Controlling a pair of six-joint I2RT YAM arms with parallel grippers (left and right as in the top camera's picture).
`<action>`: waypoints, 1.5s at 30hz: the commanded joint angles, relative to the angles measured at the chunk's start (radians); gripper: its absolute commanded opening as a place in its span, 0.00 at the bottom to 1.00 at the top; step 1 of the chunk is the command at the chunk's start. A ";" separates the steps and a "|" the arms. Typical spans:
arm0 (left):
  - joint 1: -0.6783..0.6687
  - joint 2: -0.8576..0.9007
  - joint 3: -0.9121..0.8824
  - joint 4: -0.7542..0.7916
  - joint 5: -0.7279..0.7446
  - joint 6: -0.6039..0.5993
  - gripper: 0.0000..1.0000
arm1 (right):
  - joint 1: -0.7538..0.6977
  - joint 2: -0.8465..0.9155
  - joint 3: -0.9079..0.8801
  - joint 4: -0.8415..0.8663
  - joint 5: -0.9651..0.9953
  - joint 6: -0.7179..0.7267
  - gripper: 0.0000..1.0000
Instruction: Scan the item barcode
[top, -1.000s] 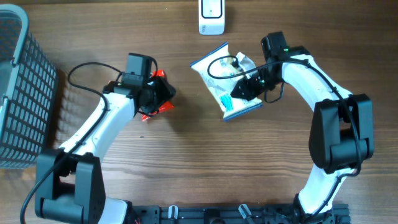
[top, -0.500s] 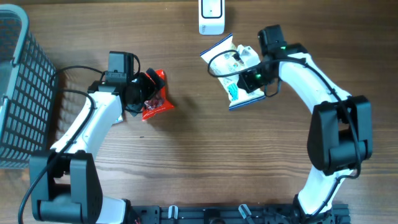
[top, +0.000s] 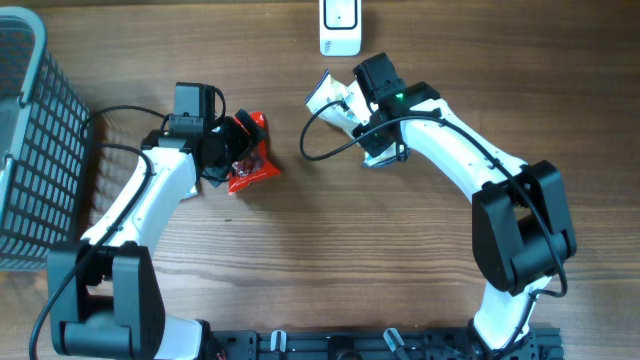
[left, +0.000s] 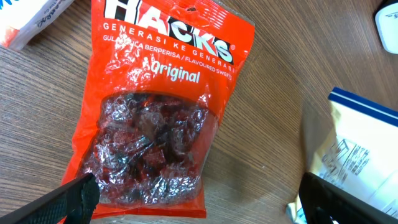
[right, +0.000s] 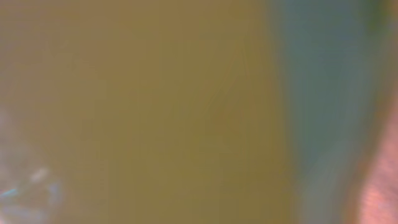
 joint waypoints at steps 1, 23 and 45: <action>0.003 -0.013 -0.005 0.000 -0.010 0.009 1.00 | -0.006 -0.018 0.045 0.063 0.250 0.062 0.04; 0.003 -0.013 -0.005 0.000 -0.010 0.009 1.00 | 0.000 0.280 0.073 1.530 0.820 -0.927 0.04; 0.003 -0.013 -0.005 0.000 -0.010 0.009 1.00 | -0.021 0.448 0.073 1.732 0.510 -1.339 0.04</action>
